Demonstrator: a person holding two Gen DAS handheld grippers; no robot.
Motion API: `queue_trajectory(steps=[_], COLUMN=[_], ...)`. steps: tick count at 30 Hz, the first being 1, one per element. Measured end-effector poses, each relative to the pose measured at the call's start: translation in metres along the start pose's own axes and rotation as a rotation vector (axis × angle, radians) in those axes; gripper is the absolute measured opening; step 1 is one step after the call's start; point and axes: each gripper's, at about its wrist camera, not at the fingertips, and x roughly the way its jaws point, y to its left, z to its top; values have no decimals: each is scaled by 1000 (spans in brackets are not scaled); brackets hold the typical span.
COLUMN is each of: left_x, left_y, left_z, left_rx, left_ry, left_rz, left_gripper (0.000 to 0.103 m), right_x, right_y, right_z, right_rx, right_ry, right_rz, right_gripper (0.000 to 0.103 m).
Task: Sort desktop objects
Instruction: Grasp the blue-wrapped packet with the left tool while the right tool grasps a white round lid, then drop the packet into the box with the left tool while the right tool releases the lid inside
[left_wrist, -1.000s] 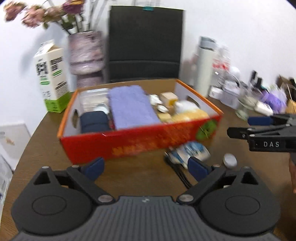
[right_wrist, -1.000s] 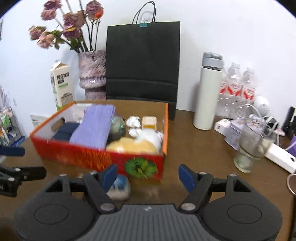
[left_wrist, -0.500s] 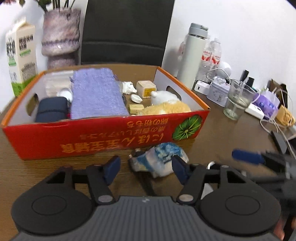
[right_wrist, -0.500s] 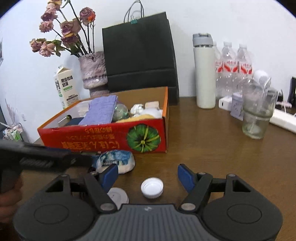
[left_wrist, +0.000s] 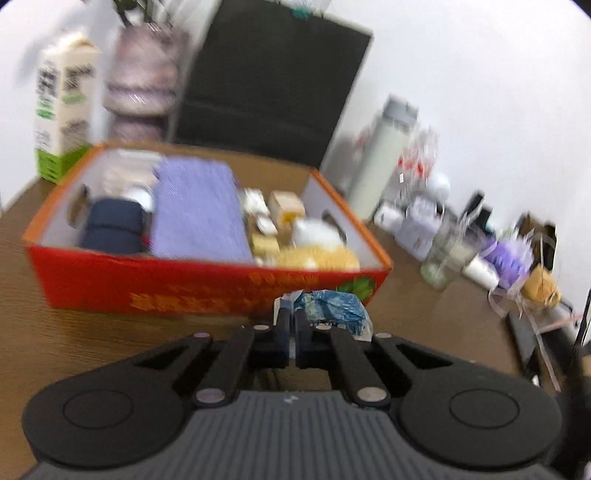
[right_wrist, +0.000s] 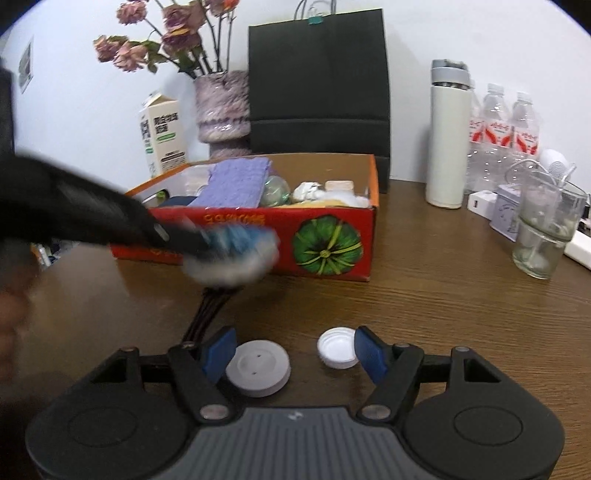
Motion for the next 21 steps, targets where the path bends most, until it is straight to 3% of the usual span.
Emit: queue_trajectory(steps=[3, 7, 14, 21], left_x=[-27, -43, -49, -62], left_y=[9, 18, 29, 23], left_z=[3, -10, -34, -46], left_rx=[11, 39, 9, 38], left_ry=[-29, -9, 35, 31], left_rz=[71, 186, 219, 202], left_gripper=[3, 3, 4, 4], right_x=[0, 0, 5, -1], right_y=[4, 13, 24, 32], right_z=[-1, -3, -7, -10], right_rx=[-12, -43, -72, -96], right_ry=[6, 14, 38, 29], right_rz=[14, 27, 28, -23], right_gripper=[69, 65, 38, 38])
